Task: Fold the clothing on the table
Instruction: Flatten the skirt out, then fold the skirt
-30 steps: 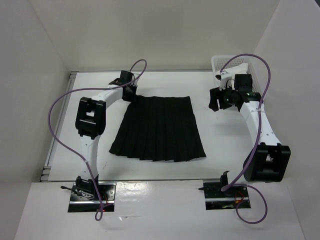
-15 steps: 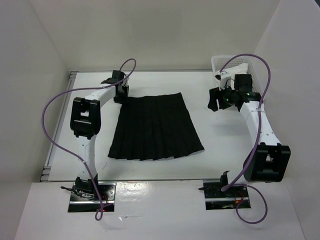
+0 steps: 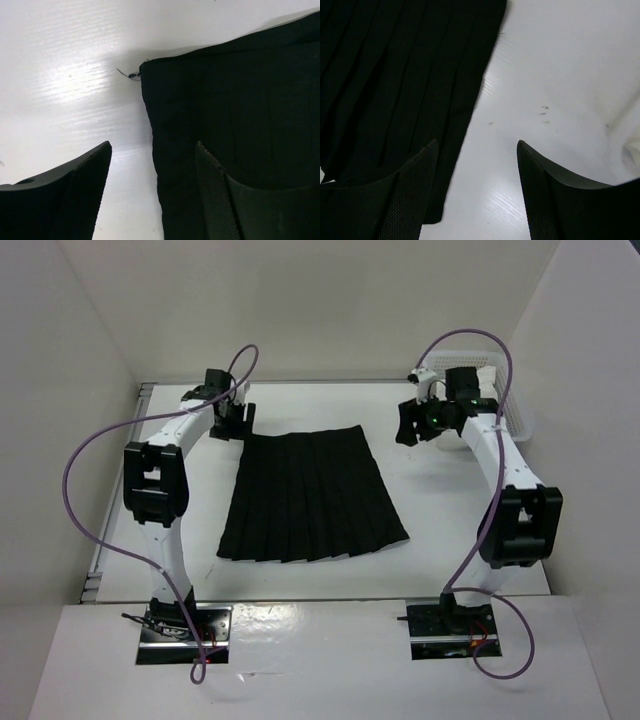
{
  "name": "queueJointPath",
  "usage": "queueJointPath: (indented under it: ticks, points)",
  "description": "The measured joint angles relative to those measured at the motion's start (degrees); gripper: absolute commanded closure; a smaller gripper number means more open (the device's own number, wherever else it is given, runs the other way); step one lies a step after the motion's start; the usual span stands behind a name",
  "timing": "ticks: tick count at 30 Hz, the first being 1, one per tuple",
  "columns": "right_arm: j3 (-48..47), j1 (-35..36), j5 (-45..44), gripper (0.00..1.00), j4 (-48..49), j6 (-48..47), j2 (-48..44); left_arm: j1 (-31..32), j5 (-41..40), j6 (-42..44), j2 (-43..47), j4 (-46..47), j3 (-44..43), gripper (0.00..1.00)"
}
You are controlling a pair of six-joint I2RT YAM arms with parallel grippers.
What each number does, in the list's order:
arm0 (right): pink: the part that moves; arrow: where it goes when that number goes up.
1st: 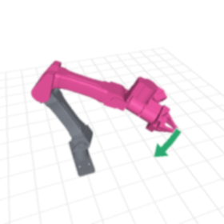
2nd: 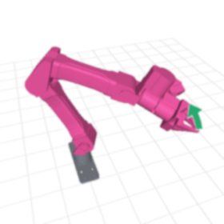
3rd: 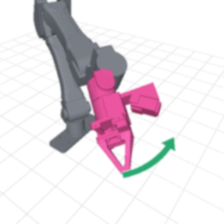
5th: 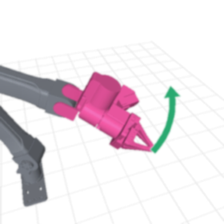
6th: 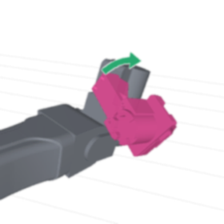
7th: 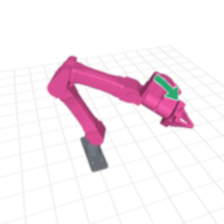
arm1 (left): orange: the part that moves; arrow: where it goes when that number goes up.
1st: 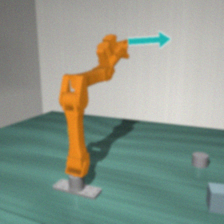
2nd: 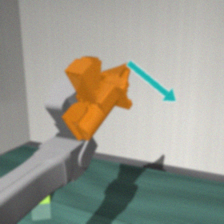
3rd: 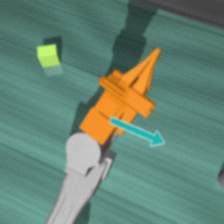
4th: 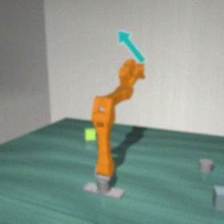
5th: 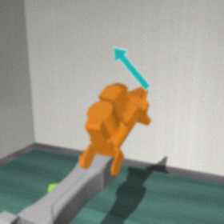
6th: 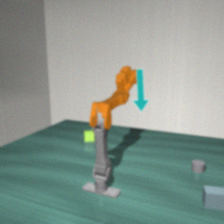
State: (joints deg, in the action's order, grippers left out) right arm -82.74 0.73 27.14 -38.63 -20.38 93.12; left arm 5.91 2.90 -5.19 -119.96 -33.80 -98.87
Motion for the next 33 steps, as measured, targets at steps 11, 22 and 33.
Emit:
queueJointPath:
  ticks: [11,22,33]
  points:
    - [-2.2,2.8,0.7,0.32,-1.5,0.0,5.6,-5.3,9.3,4.0,-4.8,0.2,-0.2,0.37]
    - [-2.3,2.8,0.6,0.32,-1.6,0.0,5.6,-5.2,13.6,5.2,-10.1,-0.3,-9.0,0.36]
    - [-2.3,2.8,-0.3,0.32,-1.7,0.0,5.6,-4.9,15.4,5.2,-15.1,-0.9,-14.0,0.39]
